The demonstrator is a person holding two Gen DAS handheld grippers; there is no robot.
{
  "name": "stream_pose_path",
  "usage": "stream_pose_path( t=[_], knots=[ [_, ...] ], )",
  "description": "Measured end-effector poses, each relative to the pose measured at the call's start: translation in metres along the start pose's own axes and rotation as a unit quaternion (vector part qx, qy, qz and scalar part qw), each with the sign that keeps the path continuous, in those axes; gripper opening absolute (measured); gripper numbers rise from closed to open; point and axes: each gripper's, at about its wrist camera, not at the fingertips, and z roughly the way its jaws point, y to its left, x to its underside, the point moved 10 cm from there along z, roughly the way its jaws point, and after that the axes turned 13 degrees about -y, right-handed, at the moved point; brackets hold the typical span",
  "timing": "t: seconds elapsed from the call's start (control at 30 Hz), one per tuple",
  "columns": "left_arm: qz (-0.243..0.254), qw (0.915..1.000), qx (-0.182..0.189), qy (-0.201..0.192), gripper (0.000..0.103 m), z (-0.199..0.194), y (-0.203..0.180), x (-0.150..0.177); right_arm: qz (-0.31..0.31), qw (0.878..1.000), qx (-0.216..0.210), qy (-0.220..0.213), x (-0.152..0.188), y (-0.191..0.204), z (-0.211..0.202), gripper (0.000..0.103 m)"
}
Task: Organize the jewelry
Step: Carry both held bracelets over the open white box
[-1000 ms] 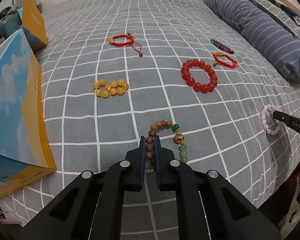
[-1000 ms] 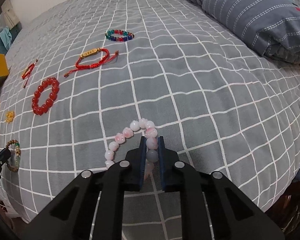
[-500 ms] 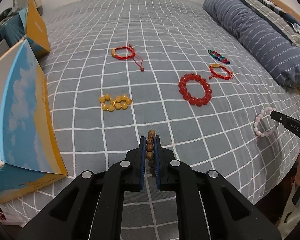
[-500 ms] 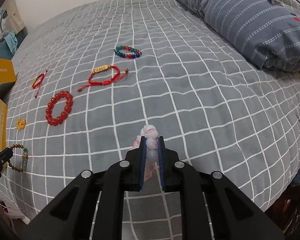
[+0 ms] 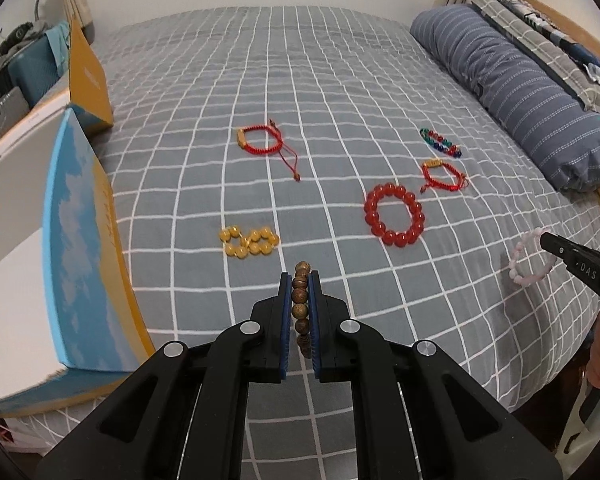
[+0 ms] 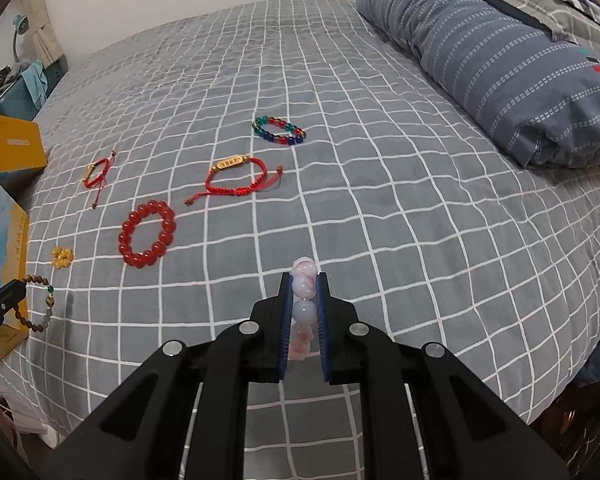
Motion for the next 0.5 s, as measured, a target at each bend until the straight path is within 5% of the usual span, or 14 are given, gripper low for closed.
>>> stream_pose_path(
  t=[0.5],
  knots=[
    [0.006, 0.9999, 0.003, -0.009, 0.007, -0.007, 0.004, -0.018, -0.016, 0.999, -0.01, -0.028, -0.029, 0.024, -0.013, 0.011]
  ],
)
